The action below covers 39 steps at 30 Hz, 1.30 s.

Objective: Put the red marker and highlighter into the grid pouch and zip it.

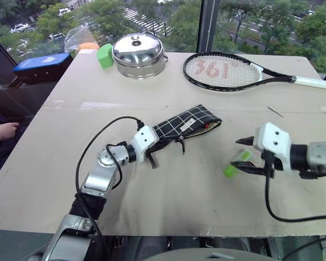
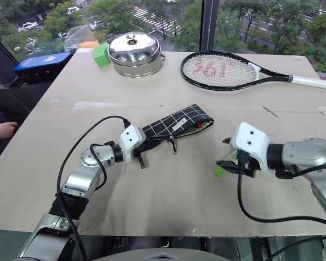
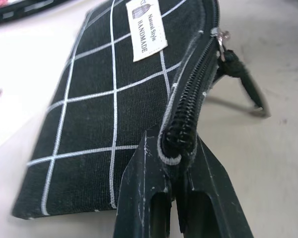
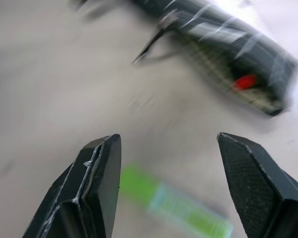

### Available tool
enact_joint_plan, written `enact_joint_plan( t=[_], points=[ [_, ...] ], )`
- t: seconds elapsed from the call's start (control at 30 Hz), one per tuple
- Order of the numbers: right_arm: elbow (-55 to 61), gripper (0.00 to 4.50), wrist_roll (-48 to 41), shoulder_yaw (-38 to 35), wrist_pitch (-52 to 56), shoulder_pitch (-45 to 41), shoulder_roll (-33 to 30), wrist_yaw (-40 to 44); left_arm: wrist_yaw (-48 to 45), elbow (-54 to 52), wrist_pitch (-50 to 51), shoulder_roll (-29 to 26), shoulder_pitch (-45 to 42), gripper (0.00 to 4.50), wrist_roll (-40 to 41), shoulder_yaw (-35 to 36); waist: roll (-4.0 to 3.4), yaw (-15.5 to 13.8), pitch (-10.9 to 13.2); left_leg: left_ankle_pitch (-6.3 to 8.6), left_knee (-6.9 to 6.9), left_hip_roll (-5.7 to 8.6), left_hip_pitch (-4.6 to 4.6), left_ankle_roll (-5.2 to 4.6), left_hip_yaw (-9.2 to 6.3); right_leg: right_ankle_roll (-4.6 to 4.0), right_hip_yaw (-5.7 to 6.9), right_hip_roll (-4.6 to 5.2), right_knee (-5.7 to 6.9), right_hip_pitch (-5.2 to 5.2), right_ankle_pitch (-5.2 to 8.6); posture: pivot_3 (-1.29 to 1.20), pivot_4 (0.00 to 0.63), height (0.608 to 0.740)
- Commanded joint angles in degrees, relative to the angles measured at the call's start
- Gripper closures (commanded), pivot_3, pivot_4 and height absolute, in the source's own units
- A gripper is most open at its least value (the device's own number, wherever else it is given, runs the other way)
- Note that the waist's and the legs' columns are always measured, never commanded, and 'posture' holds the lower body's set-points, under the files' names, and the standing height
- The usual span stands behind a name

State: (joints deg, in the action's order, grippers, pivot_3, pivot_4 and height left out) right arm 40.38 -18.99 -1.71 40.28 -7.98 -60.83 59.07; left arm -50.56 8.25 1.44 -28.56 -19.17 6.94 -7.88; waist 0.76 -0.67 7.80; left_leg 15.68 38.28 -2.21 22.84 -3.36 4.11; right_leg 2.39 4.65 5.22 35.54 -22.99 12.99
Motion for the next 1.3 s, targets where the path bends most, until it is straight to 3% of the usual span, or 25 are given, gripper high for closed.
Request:
enact_joint_plan(
  t=[0.03, 0.13, 0.37, 0.47, 0.5, 0.57, 0.63, 0.77, 0.9, 1.03, 1.3],
  points=[
    [-11.33, 1.42, 9.28, 6.86, -17.61, -1.88, -2.54, 4.89, -1.6, -0.7, -1.64, -0.12, -0.96, 4.5, 0.62, -0.07, 0.03, 0.11, 0.01, 0.0, 0.01, 0.0, -0.02, 0.0, 0.0, 0.04, -0.01, -0.02, 0.0, 0.0, 0.02, 0.0, 0.15, 0.74],
    [-22.42, 1.42, 15.04, 13.27, -29.45, -7.53, -0.94, 7.9, -2.13, -2.17, -1.56, -0.27, -0.51, 4.5, 0.66, -0.18, 0.03, 0.07, 0.05, -0.01, 0.02, -0.02, -0.05, 0.01, 0.07, 0.05, -0.1, -0.08, 0.01, -0.01, 0.03, 0.0, 0.15, 0.74],
    [-45.13, 1.42, 23.11, 23.76, -45.16, -21.2, 5.27, 16.62, -1.3, -8.14, 0.28, -1.5, 3.02, 4.5, 0.81, 0.5, 0.07, -0.06, 0.07, -0.18, 0.0, -0.02, -0.01, 0.28, 0.1, 0.2, -0.12, -0.2, 0.03, 0.01, -0.14, 0.0, 0.15, 0.74],
    [-49.89, 2.22, 22.87, 25.17, -46.4, -23.66, 7.25, 20.57, -0.42, -11.02, 1.34, -1.86, 4.89, 4.5, 0.88, 0.89, 0.09, -0.12, 0.09, -0.17, 0.02, -0.03, -0.04, 0.29, 0.14, 0.19, -0.14, -0.18, 0.01, 0.03, -0.13, 0.0, 0.15, 0.74],
    [-50.67, 2.85, 22.63, 25.28, -46.64, -24.0, 7.49, 21.81, -0.11, -11.94, 1.76, -1.88, 5.48, 4.5, 0.94, 1.04, 0.09, -0.11, 0.09, -0.17, 0.03, -0.05, -0.04, 0.28, 0.13, 0.17, -0.14, -0.18, 0.02, 0.05, -0.13, 0.0, 0.15, 0.74],
    [-51.33, 3.57, 22.23, 24.76, -46.66, -24.11, 7.86, 22.97, 0.47, -13.22, 2.41, -1.88, 6.36, 4.5, 0.99, 1.27, 0.08, -0.07, 0.08, -0.17, 0.04, -0.05, -0.06, 0.28, 0.13, 0.16, -0.14, -0.18, 0.02, 0.08, -0.12, 0.0, 0.15, 0.74],
    [-50.35, 3.78, 21.6, 23.09, -46.75, -22.98, 7.41, 22.48, 0.96, -14.22, 2.98, -1.76, 7.02, 4.5, 1.06, 1.47, 0.08, -0.21, 0.08, -0.17, 0.04, -0.05, -0.11, 0.27, 0.15, 0.06, -0.15, -0.13, 0.03, 0.12, -0.07, 0.0, 0.15, 0.74],
    [-38.11, 3.78, 18.02, 15.47, -34.94, -16.7, 6.41, 16.5, 1.57, -15.18, 4.02, -1.47, 7.01, 4.5, 1.23, 1.55, 0.07, -0.44, 0.09, -0.17, 0.04, -0.05, -0.1, 0.29, 0.03, 0.0, -0.04, -0.06, 0.04, 0.18, -0.05, 0.0, 0.15, 0.74],
    [-16.82, 3.78, 17.53, 7.02, -11.18, -9.08, 7.98, 5.83, 2.23, -14.7, 5.99, -0.54, 4.31, 4.5, 0.96, 0.95, -0.04, -0.44, 0.15, -0.18, 0.04, -0.05, -0.08, 0.31, 0.01, 0.06, 0.03, 0.05, 0.1, 0.17, -0.1, 0.0, 0.15, 0.74],
    [-3.87, 3.78, 19.34, 8.73, 14.07, -9.67, 11.9, -2.89, 2.28, -14.06, 6.35, 0.61, 1.23, 4.5, -0.04, -0.74, 0.02, -0.24, 0.09, -0.03, 0.05, -0.03, -0.07, 0.08, -0.03, -0.06, 0.07, 0.34, 0.1, 0.16, -0.04, 0.0, 0.15, 0.74],
    [-2.62, 3.78, 18.51, 13.55, 25.17, -16.17, 12.01, -8.67, 1.78, -15.74, 2.34, -0.34, 0.84, 4.5, -2.99, -3.81, -0.02, -0.19, 0.12, -0.02, 0.04, 0.09, 0.06, 0.05, -0.01, -0.08, 0.06, 0.32, 0.08, 0.01, -0.03, 0.0, 0.15, 0.74]
  ],
)
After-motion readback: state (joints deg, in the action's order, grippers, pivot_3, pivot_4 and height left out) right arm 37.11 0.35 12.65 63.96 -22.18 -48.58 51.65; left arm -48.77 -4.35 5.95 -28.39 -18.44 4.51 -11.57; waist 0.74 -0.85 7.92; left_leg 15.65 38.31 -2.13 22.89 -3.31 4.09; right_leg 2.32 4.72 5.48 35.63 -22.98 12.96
